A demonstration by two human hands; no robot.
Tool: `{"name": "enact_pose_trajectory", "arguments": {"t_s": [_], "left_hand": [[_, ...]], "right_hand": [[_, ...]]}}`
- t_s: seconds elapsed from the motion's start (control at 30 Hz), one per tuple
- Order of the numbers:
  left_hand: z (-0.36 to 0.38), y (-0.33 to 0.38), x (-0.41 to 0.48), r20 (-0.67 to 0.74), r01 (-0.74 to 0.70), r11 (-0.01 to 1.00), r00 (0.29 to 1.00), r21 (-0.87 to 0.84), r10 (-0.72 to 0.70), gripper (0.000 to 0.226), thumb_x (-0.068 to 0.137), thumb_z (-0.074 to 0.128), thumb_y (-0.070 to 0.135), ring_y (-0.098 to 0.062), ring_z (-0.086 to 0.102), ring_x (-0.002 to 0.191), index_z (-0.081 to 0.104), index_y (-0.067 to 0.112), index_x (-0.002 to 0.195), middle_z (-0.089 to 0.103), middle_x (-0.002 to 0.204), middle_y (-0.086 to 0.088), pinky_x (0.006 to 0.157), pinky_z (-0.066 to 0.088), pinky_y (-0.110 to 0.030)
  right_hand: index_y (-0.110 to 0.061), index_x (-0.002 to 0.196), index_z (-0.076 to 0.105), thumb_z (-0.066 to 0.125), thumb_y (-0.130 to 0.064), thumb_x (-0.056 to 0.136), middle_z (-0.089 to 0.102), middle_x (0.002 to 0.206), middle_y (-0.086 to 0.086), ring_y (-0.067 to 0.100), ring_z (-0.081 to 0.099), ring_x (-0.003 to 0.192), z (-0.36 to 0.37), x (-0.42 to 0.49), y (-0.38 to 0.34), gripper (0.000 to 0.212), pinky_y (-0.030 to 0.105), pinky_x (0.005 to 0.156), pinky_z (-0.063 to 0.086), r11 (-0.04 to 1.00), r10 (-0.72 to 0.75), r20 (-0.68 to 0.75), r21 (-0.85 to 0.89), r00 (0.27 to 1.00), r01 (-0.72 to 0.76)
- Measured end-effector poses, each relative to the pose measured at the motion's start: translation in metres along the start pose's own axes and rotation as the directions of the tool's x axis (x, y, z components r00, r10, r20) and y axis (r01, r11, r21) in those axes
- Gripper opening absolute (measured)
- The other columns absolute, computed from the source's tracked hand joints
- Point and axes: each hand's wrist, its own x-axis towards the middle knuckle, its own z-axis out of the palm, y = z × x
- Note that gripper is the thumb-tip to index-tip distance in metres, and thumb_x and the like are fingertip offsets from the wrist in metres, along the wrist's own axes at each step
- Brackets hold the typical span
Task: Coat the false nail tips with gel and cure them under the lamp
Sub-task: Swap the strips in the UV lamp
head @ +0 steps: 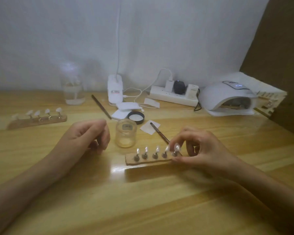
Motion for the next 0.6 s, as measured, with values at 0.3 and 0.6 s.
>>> {"name": "enact_pose_trajectory", "arguments": {"t_s": [0.3,0.6], "left_hand": [[0.090,0.027,0.026,0.340,-0.321,0.736,0.931,0.597,0.130,0.016,0.089,0.041,0.058,0.007,0.057,0.086,0.052,0.049,0.098,0.060,0.096,0.032,0.058,0.042,-0.009],[0.216,-0.015,0.184,0.255,-0.116,0.600,0.955,0.792,-0.152,0.062,0.085,0.070,0.046,-0.021,0.051,0.119,0.048,0.021,0.137,0.051,0.133,0.001,0.098,0.046,-0.040]], "right_hand": [[-0.032,0.076,0.065,0.087,-0.016,0.072,0.065,0.085,-0.010,0.007,0.047,0.065,-0.124,-0.035,0.131,0.027,0.021,0.055,0.035,0.885,0.364,-0.397,-0.133,0.843,-0.445],[-0.035,0.098,0.069,0.087,-0.026,0.071,0.070,0.099,-0.007,0.004,0.064,0.094,-0.156,0.000,0.189,0.034,0.028,0.085,0.050,0.898,0.407,-0.311,-0.037,0.859,-0.439]]}}
